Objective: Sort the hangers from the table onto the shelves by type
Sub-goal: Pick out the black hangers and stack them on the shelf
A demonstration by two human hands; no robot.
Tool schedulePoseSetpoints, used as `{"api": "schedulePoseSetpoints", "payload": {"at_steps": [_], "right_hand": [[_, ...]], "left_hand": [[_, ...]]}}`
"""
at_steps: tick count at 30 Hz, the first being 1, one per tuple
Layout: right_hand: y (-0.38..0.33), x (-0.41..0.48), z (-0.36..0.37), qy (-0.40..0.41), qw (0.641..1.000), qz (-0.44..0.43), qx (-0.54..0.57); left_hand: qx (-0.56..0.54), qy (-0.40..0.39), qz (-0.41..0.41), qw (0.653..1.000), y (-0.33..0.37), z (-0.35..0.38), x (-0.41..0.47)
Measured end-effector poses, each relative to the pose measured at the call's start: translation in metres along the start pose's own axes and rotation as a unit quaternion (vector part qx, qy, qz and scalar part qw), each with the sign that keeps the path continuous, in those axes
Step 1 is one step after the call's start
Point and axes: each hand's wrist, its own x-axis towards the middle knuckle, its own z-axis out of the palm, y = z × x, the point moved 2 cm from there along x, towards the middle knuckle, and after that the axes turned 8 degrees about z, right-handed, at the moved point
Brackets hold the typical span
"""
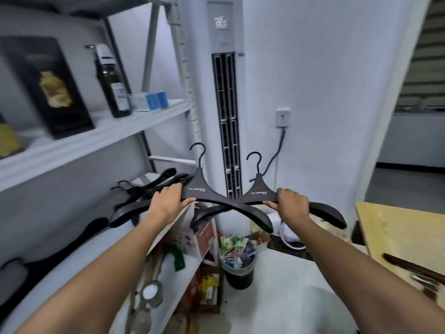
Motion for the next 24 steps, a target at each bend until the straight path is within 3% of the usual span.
{"api": "schedulePoseSetpoints", "payload": {"at_steps": [12,24], "right_hand": [[-0.167,-0.004,0.005,-0.003,0.989,-0.148,0.025],[-0.292,-0.028,0.016,-0.007,0.960,-0.278,0.015]], "left_hand": [[-0.016,-0.020,-0.153,0.988,-0.118,0.003,-0.096],[-0.012,-0.037,-0.322,0.946,-0.203,0.009,-0.184]]}}
